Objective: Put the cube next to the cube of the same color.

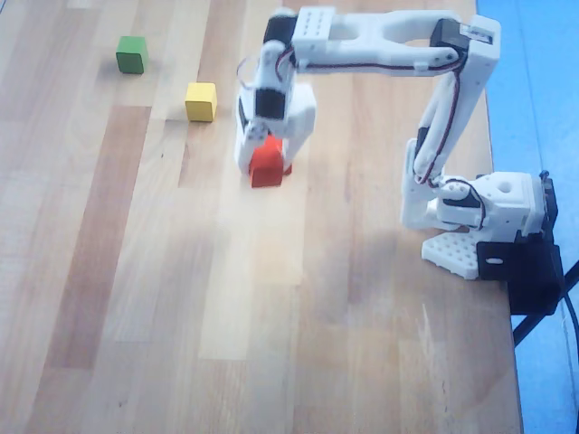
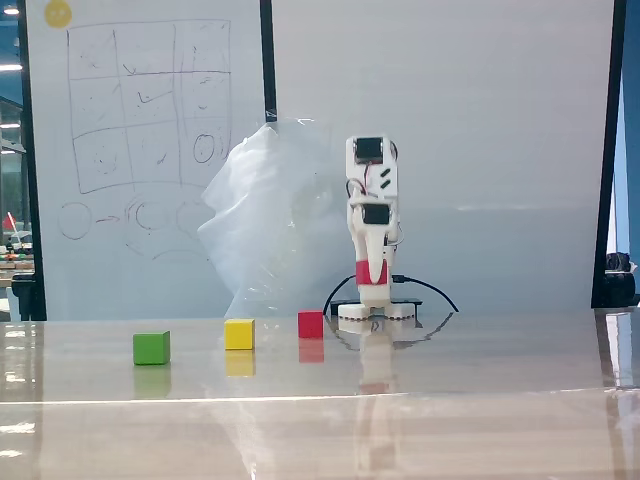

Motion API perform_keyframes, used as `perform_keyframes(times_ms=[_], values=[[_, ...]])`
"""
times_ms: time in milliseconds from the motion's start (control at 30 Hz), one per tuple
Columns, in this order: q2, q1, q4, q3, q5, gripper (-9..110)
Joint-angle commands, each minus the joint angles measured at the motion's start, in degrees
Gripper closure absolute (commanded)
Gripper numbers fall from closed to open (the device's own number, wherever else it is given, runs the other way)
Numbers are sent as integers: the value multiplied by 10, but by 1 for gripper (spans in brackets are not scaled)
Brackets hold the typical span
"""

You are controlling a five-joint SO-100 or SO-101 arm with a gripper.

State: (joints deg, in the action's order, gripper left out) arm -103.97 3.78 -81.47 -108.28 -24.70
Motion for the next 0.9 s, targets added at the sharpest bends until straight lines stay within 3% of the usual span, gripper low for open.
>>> perform_keyframes(times_ms=[0, 433, 867], values=[[-55, 46, -46, 96, -47, 102], [38, 266, 10, 146, -200, 102], [192, 348, 105, 163, -219, 102]])
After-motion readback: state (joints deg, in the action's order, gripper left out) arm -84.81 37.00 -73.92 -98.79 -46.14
